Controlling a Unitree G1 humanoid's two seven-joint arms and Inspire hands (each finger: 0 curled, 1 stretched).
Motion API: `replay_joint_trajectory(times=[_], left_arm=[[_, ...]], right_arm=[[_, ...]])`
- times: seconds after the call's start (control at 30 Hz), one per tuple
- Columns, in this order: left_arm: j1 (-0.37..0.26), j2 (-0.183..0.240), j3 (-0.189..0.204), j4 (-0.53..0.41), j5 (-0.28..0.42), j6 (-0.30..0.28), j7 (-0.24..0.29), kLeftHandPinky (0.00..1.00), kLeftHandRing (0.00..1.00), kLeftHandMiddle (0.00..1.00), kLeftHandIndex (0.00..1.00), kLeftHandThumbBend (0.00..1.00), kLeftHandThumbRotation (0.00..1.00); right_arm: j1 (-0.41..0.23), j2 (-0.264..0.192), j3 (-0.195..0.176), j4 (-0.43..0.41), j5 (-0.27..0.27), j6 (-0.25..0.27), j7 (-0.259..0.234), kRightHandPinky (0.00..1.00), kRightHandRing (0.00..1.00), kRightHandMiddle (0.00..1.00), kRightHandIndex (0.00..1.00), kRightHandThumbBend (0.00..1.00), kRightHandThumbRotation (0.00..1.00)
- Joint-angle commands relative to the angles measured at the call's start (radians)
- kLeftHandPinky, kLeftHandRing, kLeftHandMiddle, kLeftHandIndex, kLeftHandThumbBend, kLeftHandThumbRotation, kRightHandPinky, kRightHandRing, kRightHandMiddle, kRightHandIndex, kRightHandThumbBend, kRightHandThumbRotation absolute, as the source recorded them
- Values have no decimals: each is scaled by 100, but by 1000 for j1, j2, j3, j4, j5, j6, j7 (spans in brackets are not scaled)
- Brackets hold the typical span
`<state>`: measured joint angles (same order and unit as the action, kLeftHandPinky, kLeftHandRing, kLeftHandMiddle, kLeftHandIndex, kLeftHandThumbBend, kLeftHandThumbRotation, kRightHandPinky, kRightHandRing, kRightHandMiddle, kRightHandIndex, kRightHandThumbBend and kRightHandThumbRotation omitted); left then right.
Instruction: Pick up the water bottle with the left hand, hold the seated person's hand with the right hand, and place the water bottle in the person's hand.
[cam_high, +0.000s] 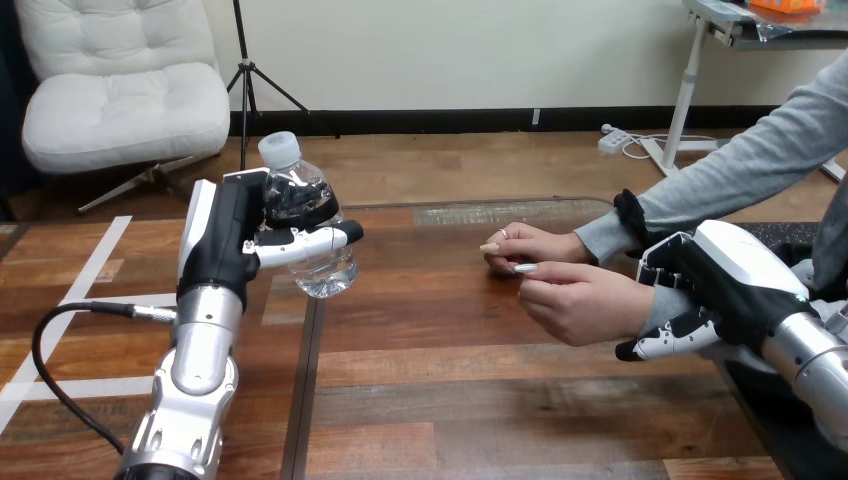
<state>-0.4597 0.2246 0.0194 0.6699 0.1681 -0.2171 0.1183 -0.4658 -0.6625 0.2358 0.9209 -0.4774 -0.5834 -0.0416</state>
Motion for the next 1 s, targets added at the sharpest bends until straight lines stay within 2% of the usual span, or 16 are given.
replay_joint_trajectory(times=[0.0,0.2,0.37,0.67,0.97], left_arm=[[-42,19,15,-72,3,-7,15,27,34,38,38,75,0],[-41,19,15,-74,1,-1,12,27,34,38,38,75,0],[-37,19,17,-76,-5,-6,6,26,33,37,38,75,0],[-38,19,17,-72,-6,-8,4,26,34,38,38,75,0],[-38,20,16,-77,-4,-2,5,27,34,38,39,75,0]], right_arm=[[-30,14,-20,1,12,-23,-37,17,21,27,28,79,0],[-31,15,-19,4,11,-20,-40,19,23,29,30,81,0],[-29,16,-17,-4,5,10,-44,23,27,32,33,86,0],[-22,22,-21,-39,21,77,-8,29,33,38,40,89,0],[-16,25,-26,-51,37,84,0,32,35,40,42,92,0]])
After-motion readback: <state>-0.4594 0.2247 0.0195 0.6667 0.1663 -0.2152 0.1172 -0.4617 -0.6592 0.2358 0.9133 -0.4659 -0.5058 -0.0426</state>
